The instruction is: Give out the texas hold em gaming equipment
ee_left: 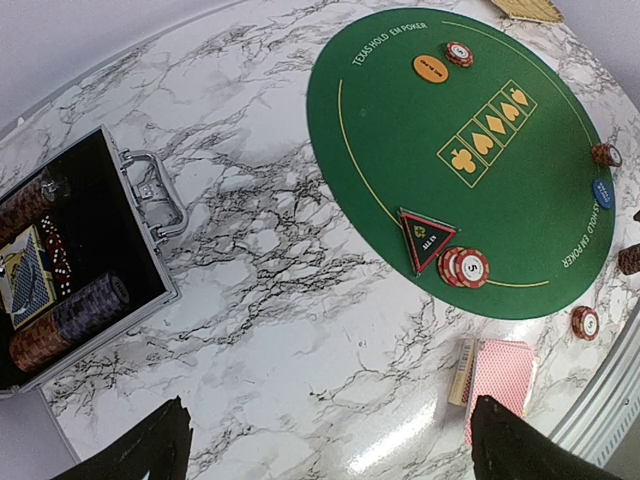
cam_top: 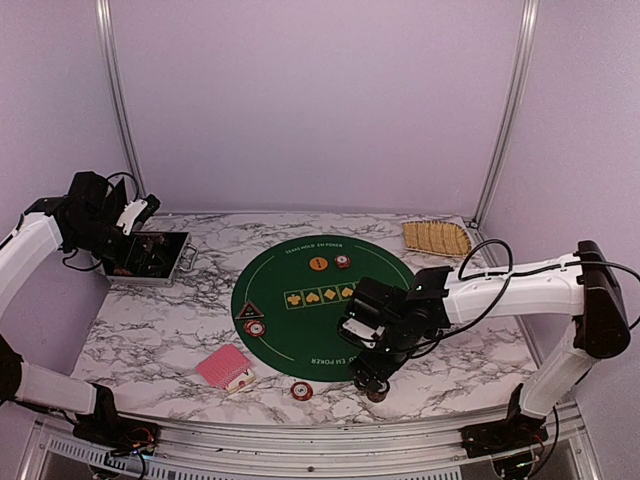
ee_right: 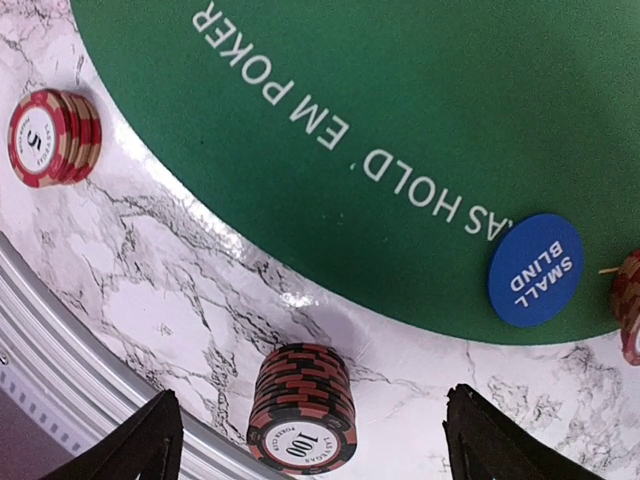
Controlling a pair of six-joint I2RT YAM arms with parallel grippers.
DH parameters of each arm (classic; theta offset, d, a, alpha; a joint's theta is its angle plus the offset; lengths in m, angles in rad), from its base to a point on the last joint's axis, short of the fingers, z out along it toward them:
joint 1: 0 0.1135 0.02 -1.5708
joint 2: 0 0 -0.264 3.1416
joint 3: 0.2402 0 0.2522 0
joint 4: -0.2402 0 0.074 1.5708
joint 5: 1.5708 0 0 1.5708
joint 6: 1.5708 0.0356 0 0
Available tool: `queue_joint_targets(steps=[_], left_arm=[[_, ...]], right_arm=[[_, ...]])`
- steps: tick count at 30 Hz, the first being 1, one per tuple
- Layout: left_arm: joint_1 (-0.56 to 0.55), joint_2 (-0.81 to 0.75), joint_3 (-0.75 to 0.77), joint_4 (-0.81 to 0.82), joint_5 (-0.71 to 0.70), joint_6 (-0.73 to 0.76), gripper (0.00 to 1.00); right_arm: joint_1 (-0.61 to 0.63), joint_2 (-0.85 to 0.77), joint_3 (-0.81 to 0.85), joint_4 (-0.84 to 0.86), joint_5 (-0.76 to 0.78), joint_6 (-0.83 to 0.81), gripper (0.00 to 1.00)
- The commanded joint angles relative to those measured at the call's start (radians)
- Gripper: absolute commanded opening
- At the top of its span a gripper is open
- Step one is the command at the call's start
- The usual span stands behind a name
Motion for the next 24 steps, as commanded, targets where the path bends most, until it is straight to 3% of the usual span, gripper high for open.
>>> queue_joint_targets(steps=[1, 6, 15, 24], left_arm=[[0.003, 0.007, 0.023, -0.024, 0.011, 0.009, 0.99], [0.004, 0.007, 0.021, -0.024, 0.011, 0.008, 0.99], [0.004, 0.004, 0.021, -0.024, 0.009, 0.010, 0.99], [0.004, 0.002, 0.021, -0.024, 0.008, 0.011, 0.99]], right_arm=[[0.004, -0.043, -0.023, 0.024, -0.051, 0.026, 0.86], [0.003, -0.052, -0.051, 0.031, -0.075, 0.029, 0.78], [0.004, -0.027, -0.090, 0.053, -0.077, 0.020, 0.72], [0.005, -0.030, -0.086, 0.050, -0.057, 0.022, 0.55]])
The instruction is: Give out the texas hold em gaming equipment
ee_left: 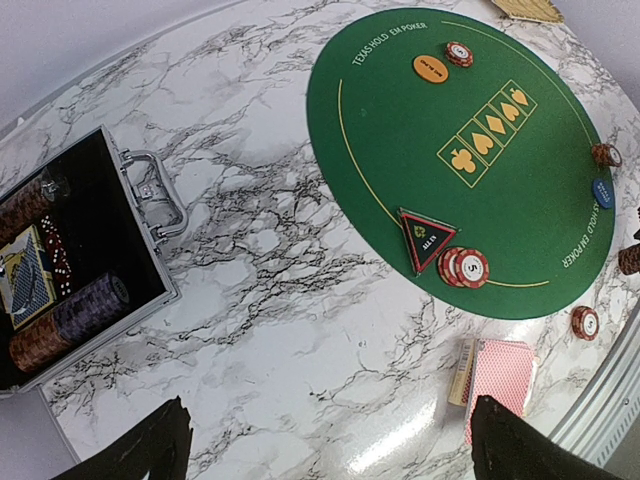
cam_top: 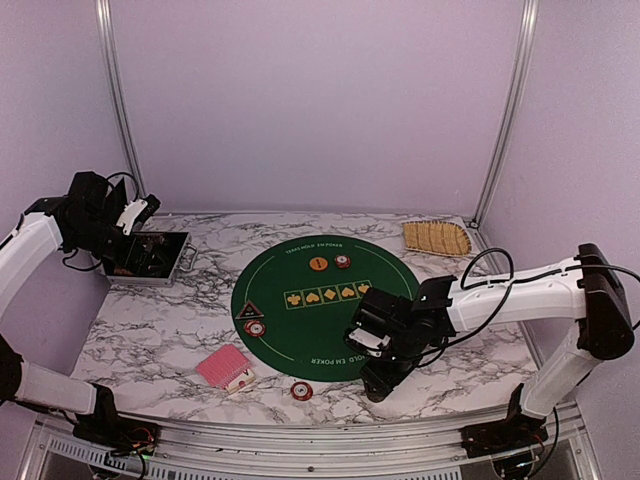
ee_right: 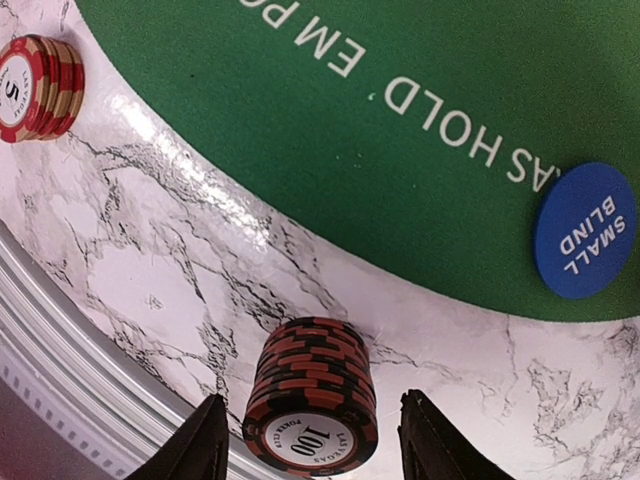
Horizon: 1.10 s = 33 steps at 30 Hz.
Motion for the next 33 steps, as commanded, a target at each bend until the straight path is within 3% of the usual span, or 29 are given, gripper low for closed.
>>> queue_joint_targets(steps=[1, 4, 10, 14, 19, 33], left_arm=[[0.004, 0.001, 0.021, -0.024, 0.009, 0.011, 0.99], [0.004, 0.002, 0.021, -0.024, 0.007, 0.011, 0.99], [0.004, 0.001, 0.025, -0.024, 0.008, 0.009, 0.99], [0.003, 0.001, 0.026, -0.024, 0.008, 0.010, 0.99], [0.004, 0.001, 0.028, -0.024, 0.008, 0.010, 0.99], [0.004, 0.004, 0.037, -0.024, 0.010, 0.008, 0.99]], right_arm=[[0.005, -0.003, 0.010, 0.011, 0.014, 0.001, 0.53], [0.004, -0.003, 0.008, 0.009, 0.016, -0.001, 0.48], [0.005, 0.001, 0.002, 0.010, 0.017, -0.004, 0.47], [0.006, 0.003, -0.001, 0.007, 0.009, -0.008, 0.55], [0.008, 0.003, -0.003, 0.010, 0.008, -0.010, 0.56], [0.008, 0.006, -0.023, 0.013, 0.011, -0.021, 0.44]])
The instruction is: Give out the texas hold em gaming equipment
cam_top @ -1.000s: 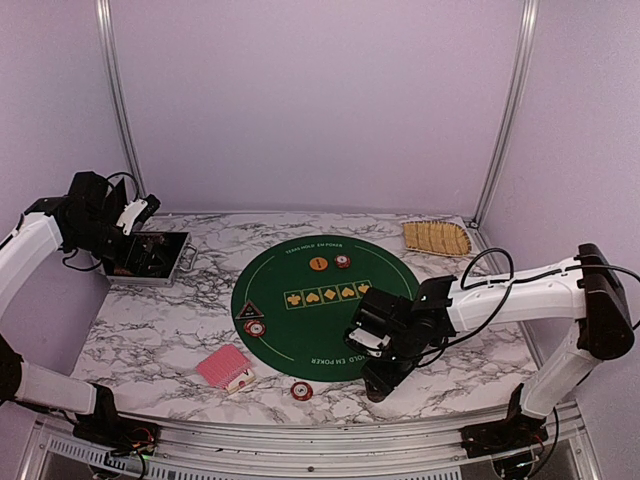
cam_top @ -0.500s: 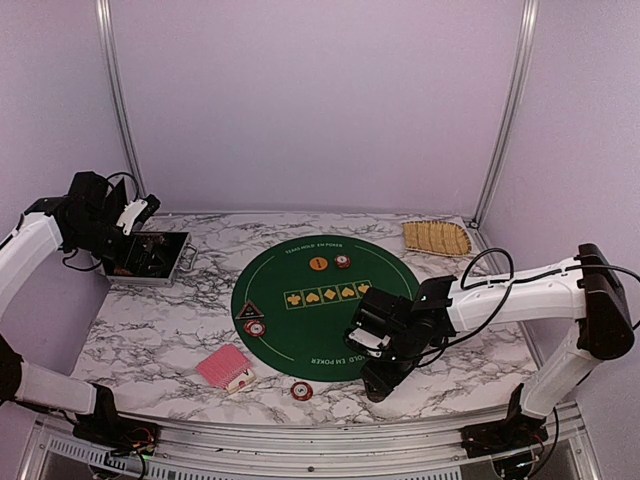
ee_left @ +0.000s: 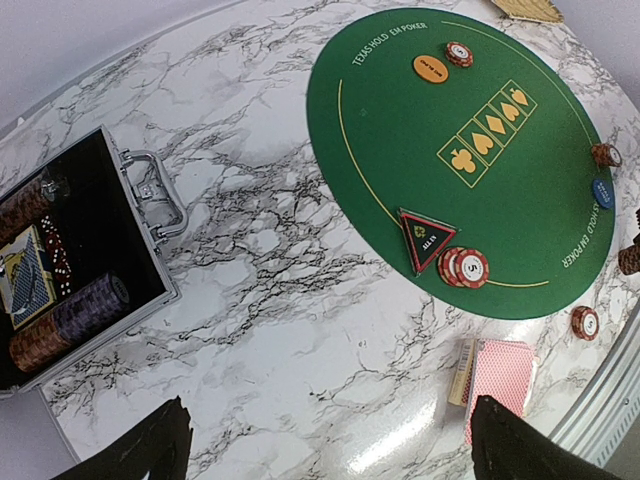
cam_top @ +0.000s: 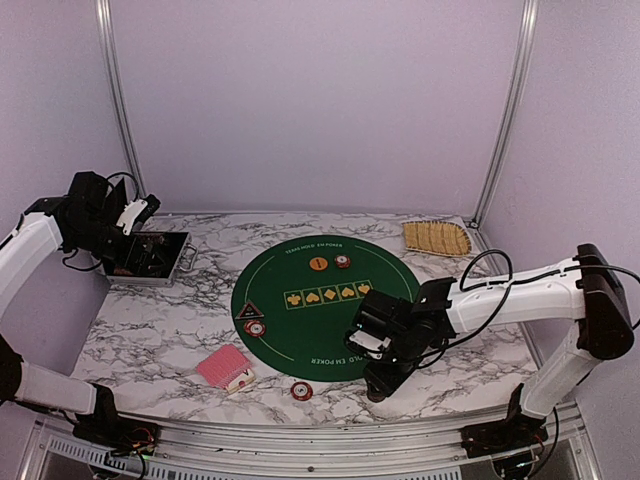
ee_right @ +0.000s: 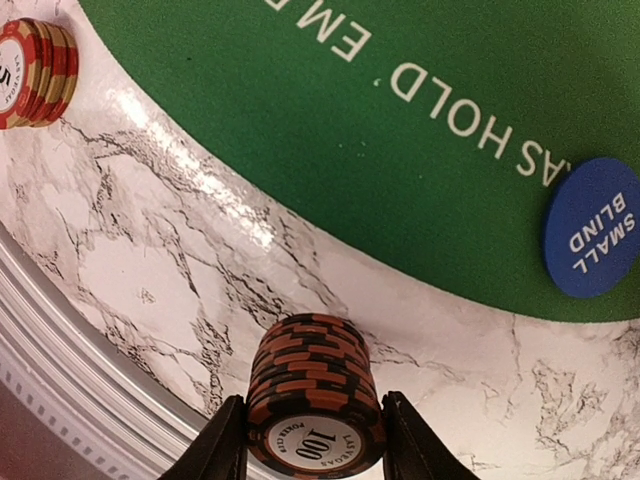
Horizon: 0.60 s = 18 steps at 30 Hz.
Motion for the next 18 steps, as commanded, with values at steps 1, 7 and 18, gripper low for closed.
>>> queue_joint_targets(steps=[1, 7, 18], left_arm=[[0.004, 0.005, 0.038, -0.023, 0.012, 0.009, 0.99], [0.004, 0.008, 0.038, -0.024, 0.010, 0.009, 0.99], [0.004, 0.007, 0.032, -0.023, 0.010, 0.011, 0.99]], right_arm=[[0.006, 0.002, -0.007, 0.006, 0.008, -0.006, 0.42], [0.006, -0.005, 0.040, -0.024, 0.013, -0.009, 0.36], [0.005, -0.008, 0.157, -0.113, 0.058, -0.030, 0.31]])
